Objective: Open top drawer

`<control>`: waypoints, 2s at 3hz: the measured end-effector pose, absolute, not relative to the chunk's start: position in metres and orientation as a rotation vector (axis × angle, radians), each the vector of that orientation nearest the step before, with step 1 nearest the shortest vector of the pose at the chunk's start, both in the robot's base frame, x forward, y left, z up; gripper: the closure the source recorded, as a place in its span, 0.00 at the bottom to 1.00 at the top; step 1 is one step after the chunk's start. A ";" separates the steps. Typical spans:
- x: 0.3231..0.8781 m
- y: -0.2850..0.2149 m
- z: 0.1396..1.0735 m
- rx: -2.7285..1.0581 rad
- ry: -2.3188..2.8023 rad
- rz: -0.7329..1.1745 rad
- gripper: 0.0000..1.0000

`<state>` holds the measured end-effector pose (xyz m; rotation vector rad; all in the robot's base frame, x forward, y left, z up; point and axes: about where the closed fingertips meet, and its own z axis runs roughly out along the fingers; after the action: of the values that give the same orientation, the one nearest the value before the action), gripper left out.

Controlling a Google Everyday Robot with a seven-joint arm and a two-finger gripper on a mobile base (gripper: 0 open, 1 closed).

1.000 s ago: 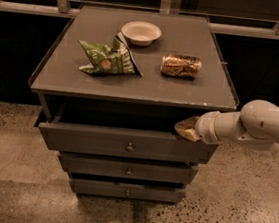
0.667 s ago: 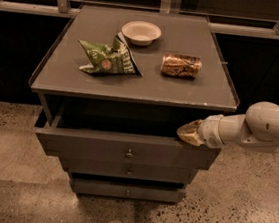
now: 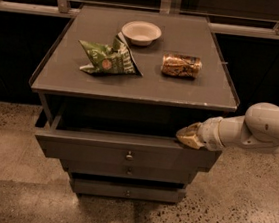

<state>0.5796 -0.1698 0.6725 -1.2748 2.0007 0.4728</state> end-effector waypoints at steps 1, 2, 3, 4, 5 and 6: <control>0.580 -0.170 0.674 -1.275 2.001 0.473 1.00; 0.569 -0.170 0.673 -1.258 2.007 0.506 1.00; 0.535 -0.163 0.675 -1.252 1.993 0.584 1.00; 0.535 -0.163 0.675 -1.251 1.993 0.584 1.00; 0.526 -0.164 0.667 -1.239 2.018 0.618 1.00; 0.526 -0.164 0.670 -1.239 2.018 0.618 1.00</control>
Offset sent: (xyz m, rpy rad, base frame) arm -0.0744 -0.0074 -0.0064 0.1220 0.1025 -0.0263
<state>0.5257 -0.1635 0.6701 -1.2392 2.0182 0.6183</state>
